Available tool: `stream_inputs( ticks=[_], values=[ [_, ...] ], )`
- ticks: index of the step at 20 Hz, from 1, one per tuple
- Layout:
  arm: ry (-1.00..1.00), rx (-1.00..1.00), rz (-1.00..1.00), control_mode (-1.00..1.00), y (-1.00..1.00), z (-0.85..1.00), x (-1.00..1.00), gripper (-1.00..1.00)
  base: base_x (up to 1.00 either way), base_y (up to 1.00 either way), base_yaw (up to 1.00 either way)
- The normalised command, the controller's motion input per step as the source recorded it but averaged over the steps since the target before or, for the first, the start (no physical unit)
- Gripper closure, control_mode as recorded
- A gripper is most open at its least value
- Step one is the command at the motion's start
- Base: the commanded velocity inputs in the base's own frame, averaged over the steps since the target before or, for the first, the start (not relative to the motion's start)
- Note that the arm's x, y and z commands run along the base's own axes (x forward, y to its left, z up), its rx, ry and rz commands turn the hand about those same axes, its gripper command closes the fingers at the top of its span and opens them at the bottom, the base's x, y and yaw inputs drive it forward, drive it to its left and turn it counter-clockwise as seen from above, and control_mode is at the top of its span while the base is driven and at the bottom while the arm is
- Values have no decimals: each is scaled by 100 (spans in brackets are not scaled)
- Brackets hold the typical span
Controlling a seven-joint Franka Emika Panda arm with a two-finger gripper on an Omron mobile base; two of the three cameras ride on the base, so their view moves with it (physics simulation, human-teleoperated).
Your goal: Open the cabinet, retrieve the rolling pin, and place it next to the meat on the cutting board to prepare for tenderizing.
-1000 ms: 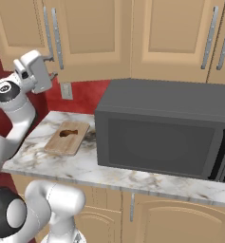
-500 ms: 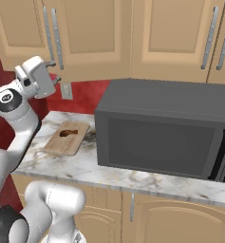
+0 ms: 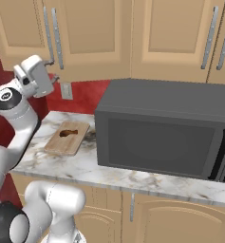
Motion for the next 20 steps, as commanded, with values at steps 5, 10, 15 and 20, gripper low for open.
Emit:
stream_inputs(
  ticks=[5, 10, 15, 20],
  values=[
    [0, 0, 0, -100, 35, 9, 30, -100, 0, 0, 0],
    [2, 0, 0, -100, 46, 10, 25, -100, 0, 0, 0],
    [1, -1, 0, -100, 35, 3, 20, -100, 0, 0, 0],
    [1, 0, -1, -100, 1, 0, 22, -100, 0, 0, 0]
  ],
)
